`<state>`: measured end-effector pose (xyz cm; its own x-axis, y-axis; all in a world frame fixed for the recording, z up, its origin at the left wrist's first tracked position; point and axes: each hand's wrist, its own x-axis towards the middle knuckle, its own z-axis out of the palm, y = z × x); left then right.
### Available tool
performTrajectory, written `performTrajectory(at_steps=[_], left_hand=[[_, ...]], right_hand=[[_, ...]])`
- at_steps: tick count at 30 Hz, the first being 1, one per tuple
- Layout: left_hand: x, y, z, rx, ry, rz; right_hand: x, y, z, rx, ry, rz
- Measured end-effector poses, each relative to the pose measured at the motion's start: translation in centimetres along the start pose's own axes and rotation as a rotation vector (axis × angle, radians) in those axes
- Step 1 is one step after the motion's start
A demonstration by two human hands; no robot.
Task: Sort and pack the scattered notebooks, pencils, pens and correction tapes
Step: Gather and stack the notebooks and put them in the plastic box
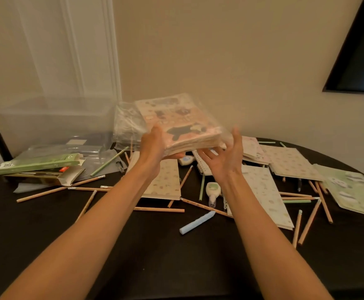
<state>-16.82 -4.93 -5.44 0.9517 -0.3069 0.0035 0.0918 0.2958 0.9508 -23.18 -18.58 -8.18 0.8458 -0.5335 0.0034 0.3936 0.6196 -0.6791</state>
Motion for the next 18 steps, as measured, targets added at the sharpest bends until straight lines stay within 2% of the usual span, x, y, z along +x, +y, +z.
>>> performTrajectory(at_steps=[6,9,11,13,15,17,18], left_hand=[[3.6,0.4,-1.0,0.241,0.018,0.099],[6.5,1.6,-2.7,0.455,-0.007,0.124],[9.5,3.4,-4.2,0.608,0.026,0.218],[10.3,4.1,-5.3,0.859,0.027,0.419],[12.1,6.4,-6.8,1.217,0.002,0.719],[12.8,9.3,-7.9,1.429,-0.189,1.080],[13.4,10.9,-8.4,1.528,-0.312,1.182]], right_hand=[[4.3,0.8,4.5,-0.063,0.084,-0.031],[7.3,1.1,5.3,-0.063,0.115,0.005],[9.6,1.6,7.0,-0.057,0.111,0.051],[10.5,1.6,7.6,-0.094,0.121,0.039],[12.4,1.4,9.7,-0.111,0.163,0.051],[13.5,1.1,11.8,-0.111,0.172,0.069],[14.1,0.8,13.1,-0.122,0.170,0.090]])
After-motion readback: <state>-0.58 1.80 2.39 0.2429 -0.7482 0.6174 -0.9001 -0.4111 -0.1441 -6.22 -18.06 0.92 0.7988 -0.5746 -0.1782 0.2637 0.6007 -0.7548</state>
